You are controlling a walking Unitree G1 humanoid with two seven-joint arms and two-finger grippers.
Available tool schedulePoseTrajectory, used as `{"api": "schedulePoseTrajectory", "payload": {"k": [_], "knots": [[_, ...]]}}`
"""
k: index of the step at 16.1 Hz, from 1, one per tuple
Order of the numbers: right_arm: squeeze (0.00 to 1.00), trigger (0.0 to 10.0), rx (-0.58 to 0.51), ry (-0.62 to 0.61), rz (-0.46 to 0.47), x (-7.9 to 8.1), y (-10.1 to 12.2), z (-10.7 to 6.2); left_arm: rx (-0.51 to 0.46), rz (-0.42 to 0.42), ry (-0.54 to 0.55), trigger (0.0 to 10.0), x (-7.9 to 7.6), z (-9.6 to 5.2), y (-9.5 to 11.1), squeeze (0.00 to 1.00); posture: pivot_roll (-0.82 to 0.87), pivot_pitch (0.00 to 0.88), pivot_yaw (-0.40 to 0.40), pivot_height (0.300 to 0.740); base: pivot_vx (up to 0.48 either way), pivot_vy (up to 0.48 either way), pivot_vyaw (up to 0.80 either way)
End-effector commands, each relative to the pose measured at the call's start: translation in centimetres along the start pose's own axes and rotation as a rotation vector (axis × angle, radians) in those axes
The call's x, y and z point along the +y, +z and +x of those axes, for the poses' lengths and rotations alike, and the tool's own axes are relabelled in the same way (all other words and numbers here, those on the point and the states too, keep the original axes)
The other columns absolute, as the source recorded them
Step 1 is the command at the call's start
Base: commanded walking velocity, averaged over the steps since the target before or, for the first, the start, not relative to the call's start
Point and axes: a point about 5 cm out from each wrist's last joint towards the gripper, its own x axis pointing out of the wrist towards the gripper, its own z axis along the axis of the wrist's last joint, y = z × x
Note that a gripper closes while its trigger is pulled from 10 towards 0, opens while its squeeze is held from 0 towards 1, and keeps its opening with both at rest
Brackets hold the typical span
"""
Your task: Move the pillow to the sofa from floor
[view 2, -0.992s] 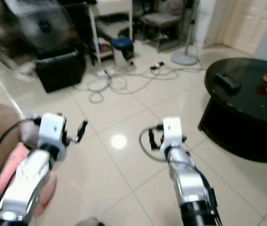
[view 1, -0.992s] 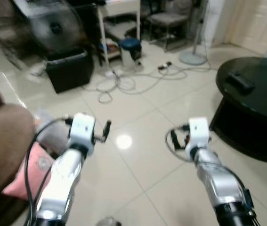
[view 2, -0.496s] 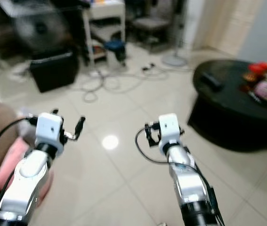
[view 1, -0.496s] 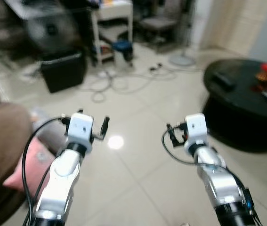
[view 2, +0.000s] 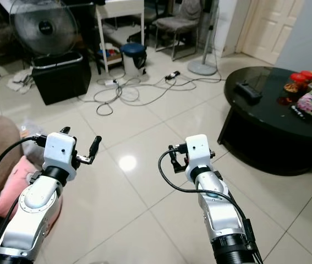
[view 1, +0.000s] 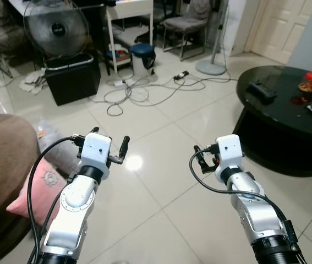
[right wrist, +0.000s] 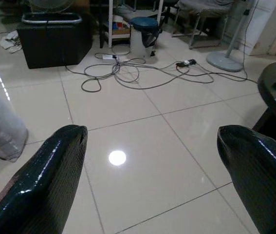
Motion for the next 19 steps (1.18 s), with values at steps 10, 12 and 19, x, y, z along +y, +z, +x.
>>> {"api": "schedulePoseTrajectory", "payload": {"k": [10,12,19], "knots": [[0.0,10.0,-0.01,0.013,-0.013,-0.06,-0.02,-0.11,0.006,0.015,-0.007,10.0,0.23,0.1,-0.1,0.0,0.05,0.0,0.015,0.74,0.0,0.309,0.19],[0.0,10.0,-0.007,0.006,-0.004,-0.17,-0.12,-0.15,0.007,0.015,-0.011,10.0,0.16,0.12,-0.12,0.0,0.05,0.0,0.015,0.74,0.0,0.315,0.0],[0.0,10.0,-0.002,0.022,0.098,0.02,-0.17,-0.29,0.007,0.016,-0.016,10.0,0.07,0.12,-0.14,0.0,0.05,0.0,0.019,0.74,0.0,0.325,0.0]]}}
